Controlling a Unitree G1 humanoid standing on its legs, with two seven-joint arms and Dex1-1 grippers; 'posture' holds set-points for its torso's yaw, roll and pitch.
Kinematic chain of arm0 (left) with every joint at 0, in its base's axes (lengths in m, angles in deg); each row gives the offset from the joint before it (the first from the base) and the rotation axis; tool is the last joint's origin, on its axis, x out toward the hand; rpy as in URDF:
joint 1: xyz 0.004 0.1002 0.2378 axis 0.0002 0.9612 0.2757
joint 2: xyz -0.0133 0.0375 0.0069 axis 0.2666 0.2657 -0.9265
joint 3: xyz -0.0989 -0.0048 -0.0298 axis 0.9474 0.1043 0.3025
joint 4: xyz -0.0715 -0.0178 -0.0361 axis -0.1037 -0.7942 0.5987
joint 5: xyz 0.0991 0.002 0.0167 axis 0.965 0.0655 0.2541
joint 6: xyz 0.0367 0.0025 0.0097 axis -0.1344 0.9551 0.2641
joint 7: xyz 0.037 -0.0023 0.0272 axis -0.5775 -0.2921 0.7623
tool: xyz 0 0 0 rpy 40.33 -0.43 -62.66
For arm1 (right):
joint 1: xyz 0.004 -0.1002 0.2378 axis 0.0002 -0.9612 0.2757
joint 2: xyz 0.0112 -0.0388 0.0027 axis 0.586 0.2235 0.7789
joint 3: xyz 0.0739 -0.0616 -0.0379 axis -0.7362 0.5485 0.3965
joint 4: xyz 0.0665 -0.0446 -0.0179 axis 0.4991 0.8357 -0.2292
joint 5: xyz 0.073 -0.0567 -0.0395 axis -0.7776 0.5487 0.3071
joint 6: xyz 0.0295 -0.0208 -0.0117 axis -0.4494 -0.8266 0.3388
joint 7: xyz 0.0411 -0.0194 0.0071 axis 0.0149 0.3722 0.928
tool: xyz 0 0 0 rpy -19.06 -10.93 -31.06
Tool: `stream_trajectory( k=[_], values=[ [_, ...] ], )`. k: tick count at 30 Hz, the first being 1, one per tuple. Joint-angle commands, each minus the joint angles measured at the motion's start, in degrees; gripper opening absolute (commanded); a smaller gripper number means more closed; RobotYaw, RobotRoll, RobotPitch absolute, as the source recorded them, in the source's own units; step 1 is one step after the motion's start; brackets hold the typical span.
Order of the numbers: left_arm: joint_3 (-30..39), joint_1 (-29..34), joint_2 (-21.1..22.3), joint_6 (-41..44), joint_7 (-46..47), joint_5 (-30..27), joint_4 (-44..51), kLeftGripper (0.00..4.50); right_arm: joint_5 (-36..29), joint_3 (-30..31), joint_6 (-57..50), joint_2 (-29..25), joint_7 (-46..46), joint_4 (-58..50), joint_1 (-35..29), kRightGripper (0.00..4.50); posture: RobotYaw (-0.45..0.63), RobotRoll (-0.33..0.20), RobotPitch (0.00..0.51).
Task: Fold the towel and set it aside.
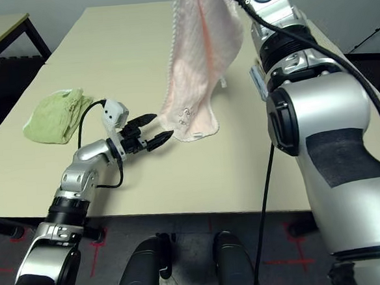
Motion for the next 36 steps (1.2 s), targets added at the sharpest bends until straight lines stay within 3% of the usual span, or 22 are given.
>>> stream_trajectory(
  k=[1,7,16,27,36],
  values=[
    [0.12,-2.81,0.12,-4.5,2.23,2.91,-6.52,4.5,-1.25,-0.72,1.03,0.39,0.99,-1.59,0.3,0.04,0.02,0.0,0.14],
    [1.38,-6.03,2.23,-8.11,0.55,3.51,-14.95,4.5,-2.27,-0.97,1.67,0.31,1.71,-2.04,0.4,0.04,0.01,0.0,0.14],
    [1.38,-7.81,2.87,2.55,-12.26,0.05,-17.5,4.5,-3.45,-1.36,2.49,0.13,3.08,-3.04,0.39,0.04,-0.02,0.0,0.155],
    [4.96,-13.84,1.54,4.52,-7.89,0.49,-25.82,4.5,-4.6,-1.37,2.56,0.15,4.68,-3.8,-0.23,0.04,-0.03,0.0,0.167],
    [4.33,-16.66,1.2,9.03,-12.63,1.28,-31.26,4.5,-5.28,-1.58,2.63,0.26,5.61,-4.02,-0.14,0.04,-0.04,0.0,0.174]
  ],
)
